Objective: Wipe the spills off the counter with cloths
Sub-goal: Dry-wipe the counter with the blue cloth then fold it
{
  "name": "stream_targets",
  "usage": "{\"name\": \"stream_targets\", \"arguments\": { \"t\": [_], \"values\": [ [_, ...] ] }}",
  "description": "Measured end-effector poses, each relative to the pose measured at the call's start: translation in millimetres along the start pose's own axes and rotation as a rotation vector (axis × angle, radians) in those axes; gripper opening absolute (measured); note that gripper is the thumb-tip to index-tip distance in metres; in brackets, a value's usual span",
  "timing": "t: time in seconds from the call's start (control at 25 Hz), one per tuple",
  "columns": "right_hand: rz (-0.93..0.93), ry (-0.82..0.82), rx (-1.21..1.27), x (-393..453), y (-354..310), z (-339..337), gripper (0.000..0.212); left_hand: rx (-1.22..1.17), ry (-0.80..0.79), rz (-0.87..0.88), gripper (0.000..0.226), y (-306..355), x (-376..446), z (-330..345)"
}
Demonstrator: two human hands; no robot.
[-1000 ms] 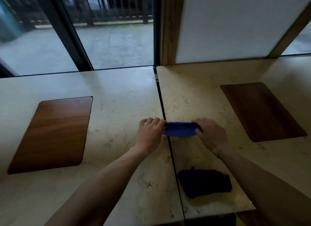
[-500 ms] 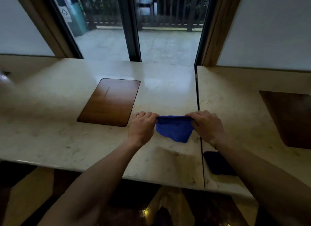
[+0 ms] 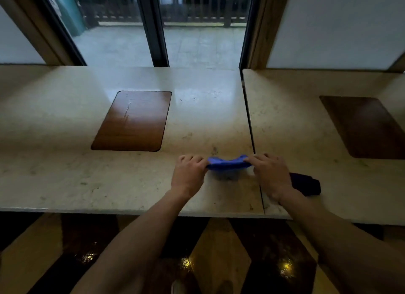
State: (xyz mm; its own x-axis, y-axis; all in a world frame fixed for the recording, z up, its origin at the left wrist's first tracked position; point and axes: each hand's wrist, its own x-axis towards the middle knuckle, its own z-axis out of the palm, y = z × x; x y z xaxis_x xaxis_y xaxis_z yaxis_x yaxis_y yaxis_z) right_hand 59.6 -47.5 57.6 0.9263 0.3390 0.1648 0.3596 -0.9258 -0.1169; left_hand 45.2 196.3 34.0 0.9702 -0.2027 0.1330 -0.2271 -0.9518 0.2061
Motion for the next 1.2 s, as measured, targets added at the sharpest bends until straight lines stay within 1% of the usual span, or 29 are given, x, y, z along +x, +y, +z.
{"name": "stream_targets", "arguments": {
  "t": [0.12, 0.2, 0.24, 0.32, 0.36, 0.4, 0.44, 0.48, 0.56, 0.64, 0.72, 0.8, 0.88, 1.0, 1.08, 1.2],
  "values": [
    [0.091, -0.278, -0.016, -53, -10, 35, 0.038, -0.036, -0.221, 0.121, 0.029, -2, -38, 27],
    [0.131, -0.354, -0.035, -76, -17, 50, 0.043, -0.054, -0.339, 0.182, 0.035, -10, -57, 36],
    [0.127, -0.347, -0.047, -80, -21, 53, 0.044, -0.065, -0.364, 0.185, 0.037, -16, -63, 38],
    [0.121, -0.231, -0.032, -75, -31, 62, 0.042, -0.084, -0.349, 0.15, 0.043, -35, -64, 38],
    [0.139, -0.161, -0.014, -67, -37, 64, 0.041, -0.093, -0.325, 0.116, 0.045, -45, -62, 38],
    [0.175, -0.132, 0.003, -56, -47, 68, 0.043, -0.097, -0.299, 0.069, 0.046, -57, -58, 37],
    [0.227, -0.149, 0.025, -45, -57, 71, 0.047, -0.097, -0.276, 0.012, 0.047, -72, -53, 37],
    [0.297, -0.202, 0.049, -35, -68, 77, 0.051, -0.093, -0.253, -0.05, 0.048, -87, -48, 38],
    [0.427, -0.334, 0.059, -24, -81, 96, 0.067, -0.076, -0.221, -0.179, 0.05, -119, -37, 39],
    [0.484, -0.396, 0.043, -24, -84, 109, 0.077, -0.066, -0.206, -0.281, 0.053, -149, -25, 40],
    [0.486, -0.422, 0.029, -21, -83, 120, 0.08, -0.066, -0.168, -0.345, 0.057, -177, -7, 39],
    [0.506, -0.43, 0.017, -15, -86, 125, 0.081, -0.047, -0.138, -0.367, 0.058, -200, 13, 36],
    [0.567, -0.424, 0.019, 0, -92, 129, 0.082, -0.025, -0.142, -0.392, 0.055, -217, 37, 37],
    [0.636, -0.387, 0.031, 31, -98, 136, 0.081, -0.059, -0.156, -0.443, 0.052, -232, 71, 42],
    [0.639, -0.381, 0.025, 58, -91, 142, 0.081, -0.061, -0.161, -0.436, 0.051, -246, 94, 46],
    [0.589, -0.38, 0.044, 114, -66, 153, 0.082, 0.055, -0.135, -0.406, 0.055, -276, 138, 57]
  ]
}}
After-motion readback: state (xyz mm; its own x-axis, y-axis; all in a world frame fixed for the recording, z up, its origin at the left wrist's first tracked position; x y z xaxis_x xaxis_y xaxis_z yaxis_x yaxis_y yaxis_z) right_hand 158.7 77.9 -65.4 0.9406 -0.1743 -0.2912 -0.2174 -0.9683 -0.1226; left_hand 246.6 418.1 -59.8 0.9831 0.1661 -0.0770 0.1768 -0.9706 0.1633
